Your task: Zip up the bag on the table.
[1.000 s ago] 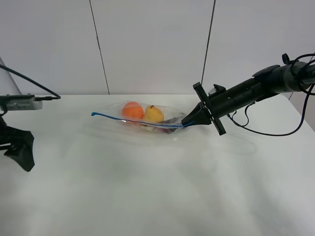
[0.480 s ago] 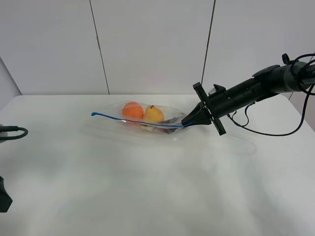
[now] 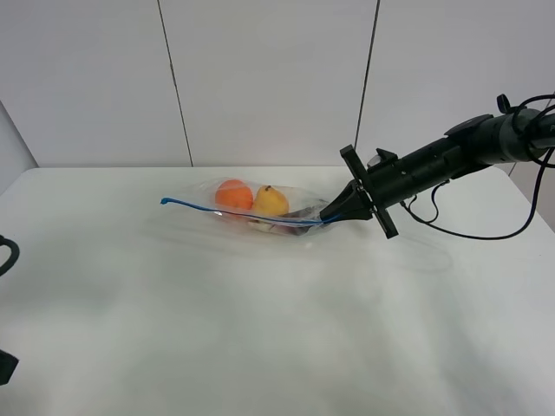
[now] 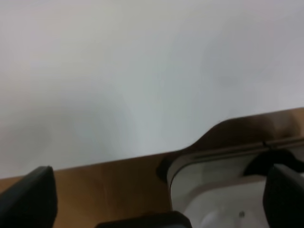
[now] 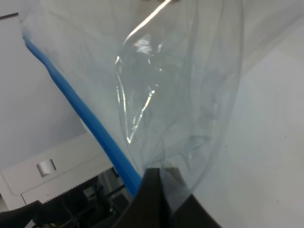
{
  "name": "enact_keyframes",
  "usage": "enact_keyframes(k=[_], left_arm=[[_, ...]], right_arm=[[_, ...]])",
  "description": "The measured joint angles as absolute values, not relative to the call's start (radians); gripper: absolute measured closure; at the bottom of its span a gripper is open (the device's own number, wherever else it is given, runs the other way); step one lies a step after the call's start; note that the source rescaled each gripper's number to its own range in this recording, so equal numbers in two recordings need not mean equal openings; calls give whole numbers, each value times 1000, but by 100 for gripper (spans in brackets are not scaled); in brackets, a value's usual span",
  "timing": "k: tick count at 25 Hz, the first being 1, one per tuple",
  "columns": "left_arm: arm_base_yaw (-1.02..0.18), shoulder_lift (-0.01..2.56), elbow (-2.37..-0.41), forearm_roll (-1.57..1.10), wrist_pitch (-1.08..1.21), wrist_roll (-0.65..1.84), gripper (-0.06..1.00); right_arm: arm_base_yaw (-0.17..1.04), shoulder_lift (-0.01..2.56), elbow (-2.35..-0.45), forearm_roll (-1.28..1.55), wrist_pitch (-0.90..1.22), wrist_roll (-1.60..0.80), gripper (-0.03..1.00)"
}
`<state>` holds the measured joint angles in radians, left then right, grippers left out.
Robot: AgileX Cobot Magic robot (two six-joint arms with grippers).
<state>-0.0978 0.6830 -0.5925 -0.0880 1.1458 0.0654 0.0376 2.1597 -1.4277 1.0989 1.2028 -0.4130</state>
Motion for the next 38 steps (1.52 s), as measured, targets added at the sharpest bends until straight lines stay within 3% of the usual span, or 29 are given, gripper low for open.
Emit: enact_keyframes(k=[12, 22, 24, 25, 30, 33, 38], left_arm=[[-95, 312, -574, -88, 1168, 65, -6], [11, 2, -570, -88, 1176, 65, -6], [11, -5, -570, -88, 1175, 65, -6], [11, -6, -570, -88, 1175, 65, -6], [11, -6, -570, -88, 1175, 65, -6], [11, -6, -570, -88, 1175, 65, -6], [11, -6, -570, -88, 1175, 65, -6]], right_arm=[[38, 2160, -1428, 1099, 1204, -429, 97], [38, 2160, -1428, 1099, 1204, -439, 96], [38, 2160, -1428, 1097, 1204, -439, 89], [38, 2160, -1428, 1095, 1204, -439, 81], [37, 2157, -1433, 1075, 1206, -439, 16], [34, 2145, -1490, 968, 1207, -399, 6], [34, 2116, -1671, 517, 1207, -230, 4]])
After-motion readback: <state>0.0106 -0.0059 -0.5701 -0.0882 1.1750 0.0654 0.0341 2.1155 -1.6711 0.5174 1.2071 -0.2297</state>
